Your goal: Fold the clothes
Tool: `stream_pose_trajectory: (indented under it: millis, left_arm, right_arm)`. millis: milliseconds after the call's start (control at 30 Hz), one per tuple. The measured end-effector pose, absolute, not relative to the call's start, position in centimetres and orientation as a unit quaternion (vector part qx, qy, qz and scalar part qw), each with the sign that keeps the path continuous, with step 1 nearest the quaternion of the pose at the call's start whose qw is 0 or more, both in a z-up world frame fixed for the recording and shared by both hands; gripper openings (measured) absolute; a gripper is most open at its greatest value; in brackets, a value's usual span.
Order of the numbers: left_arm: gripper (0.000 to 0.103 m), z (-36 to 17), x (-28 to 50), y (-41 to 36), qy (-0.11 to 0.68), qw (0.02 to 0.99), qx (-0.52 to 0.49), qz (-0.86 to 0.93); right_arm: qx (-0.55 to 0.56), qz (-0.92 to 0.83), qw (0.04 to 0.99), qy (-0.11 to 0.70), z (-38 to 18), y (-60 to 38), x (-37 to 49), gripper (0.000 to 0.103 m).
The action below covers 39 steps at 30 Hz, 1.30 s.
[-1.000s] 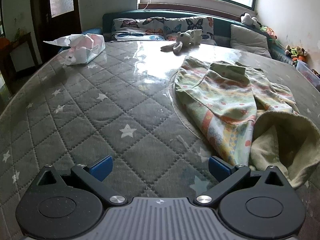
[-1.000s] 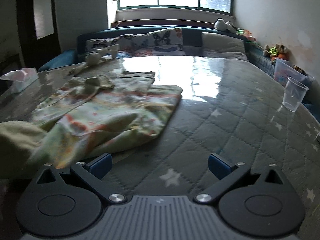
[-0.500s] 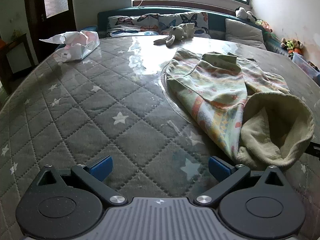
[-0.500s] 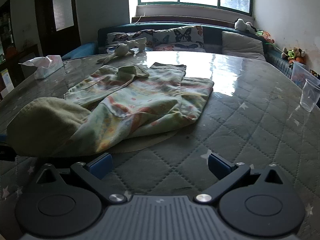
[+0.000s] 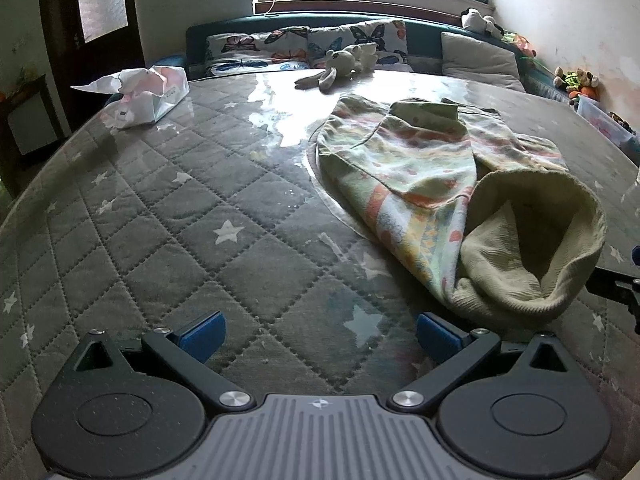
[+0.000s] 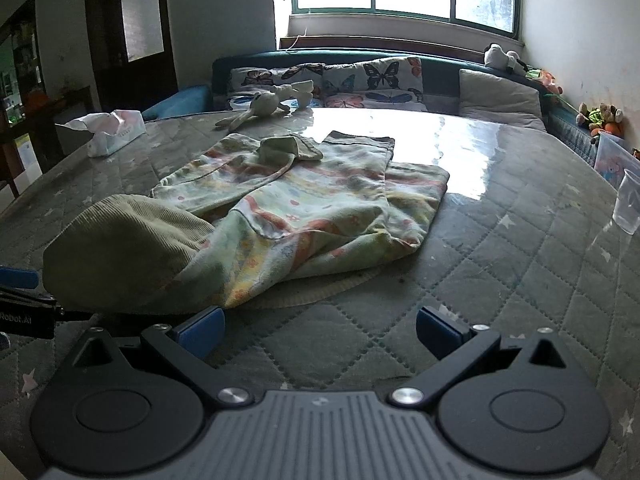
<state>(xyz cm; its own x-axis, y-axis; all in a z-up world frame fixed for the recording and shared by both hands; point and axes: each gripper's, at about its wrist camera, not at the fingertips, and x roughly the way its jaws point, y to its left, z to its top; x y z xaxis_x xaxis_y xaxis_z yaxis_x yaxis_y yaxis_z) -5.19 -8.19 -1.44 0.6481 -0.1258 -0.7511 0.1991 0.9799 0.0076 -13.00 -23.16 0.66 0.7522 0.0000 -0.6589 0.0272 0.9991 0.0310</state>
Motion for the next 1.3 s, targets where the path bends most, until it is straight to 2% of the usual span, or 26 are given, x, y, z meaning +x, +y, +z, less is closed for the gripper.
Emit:
stream_pose_trajectory:
  millis: [1300]
  left_arm:
    - [0.103, -1.7, -6.0, -9.9, 0.415, 0.902, 0.068, -0.097]
  right_arm:
    - [0.011, 0.023, 0.934, 0.356, 0.4, -21.2, -13.1, 0.103]
